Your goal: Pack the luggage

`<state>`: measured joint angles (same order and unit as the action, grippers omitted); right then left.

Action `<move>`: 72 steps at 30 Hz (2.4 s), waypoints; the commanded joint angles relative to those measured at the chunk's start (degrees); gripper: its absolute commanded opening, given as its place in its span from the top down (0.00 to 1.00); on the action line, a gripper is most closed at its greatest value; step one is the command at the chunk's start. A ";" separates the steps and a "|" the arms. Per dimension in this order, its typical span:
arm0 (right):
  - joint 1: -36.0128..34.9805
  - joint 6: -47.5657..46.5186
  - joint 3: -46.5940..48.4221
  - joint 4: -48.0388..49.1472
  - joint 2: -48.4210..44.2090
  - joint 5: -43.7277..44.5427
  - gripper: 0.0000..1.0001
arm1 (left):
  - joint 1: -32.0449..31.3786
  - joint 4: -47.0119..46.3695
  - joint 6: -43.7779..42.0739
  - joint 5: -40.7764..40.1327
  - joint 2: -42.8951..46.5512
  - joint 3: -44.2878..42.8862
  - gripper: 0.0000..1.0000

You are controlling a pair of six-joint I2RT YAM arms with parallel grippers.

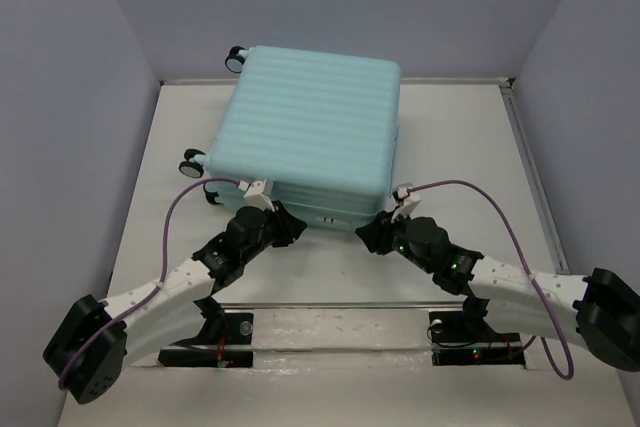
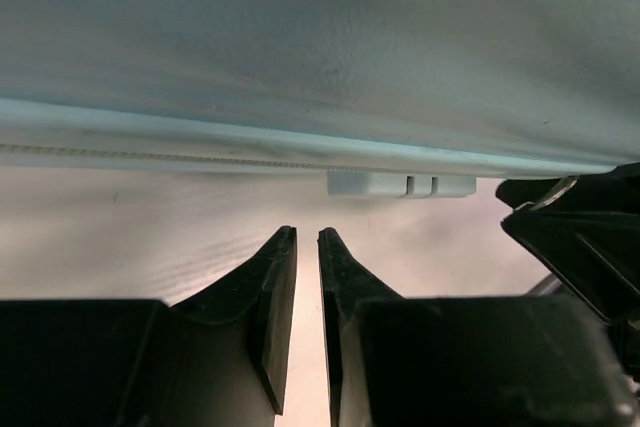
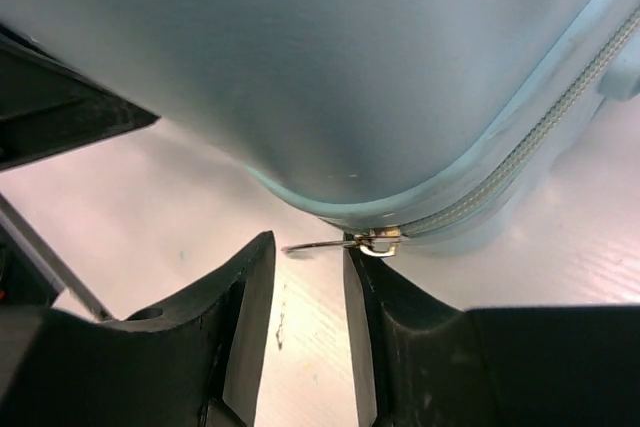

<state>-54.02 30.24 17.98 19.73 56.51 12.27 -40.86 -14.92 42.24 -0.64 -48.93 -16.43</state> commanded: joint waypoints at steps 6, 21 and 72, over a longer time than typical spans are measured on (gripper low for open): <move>-0.21 -0.53 2.06 8.84 -0.88 9.08 0.84 | -0.71 -18.47 -1.99 -2.17 -14.16 -3.61 0.74; -0.21 4.65 1.36 -7.31 -4.48 16.90 0.34 | -6.42 -22.35 0.47 -4.19 -17.09 -3.88 0.74; -3.72 -7.91 5.31 4.27 4.22 8.91 0.93 | -9.58 -26.92 1.35 -16.40 -27.19 -12.22 0.73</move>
<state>-53.43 21.21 20.36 20.40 59.37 23.18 -49.23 -36.69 43.81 -12.80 -73.97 -23.97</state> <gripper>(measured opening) 0.075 0.266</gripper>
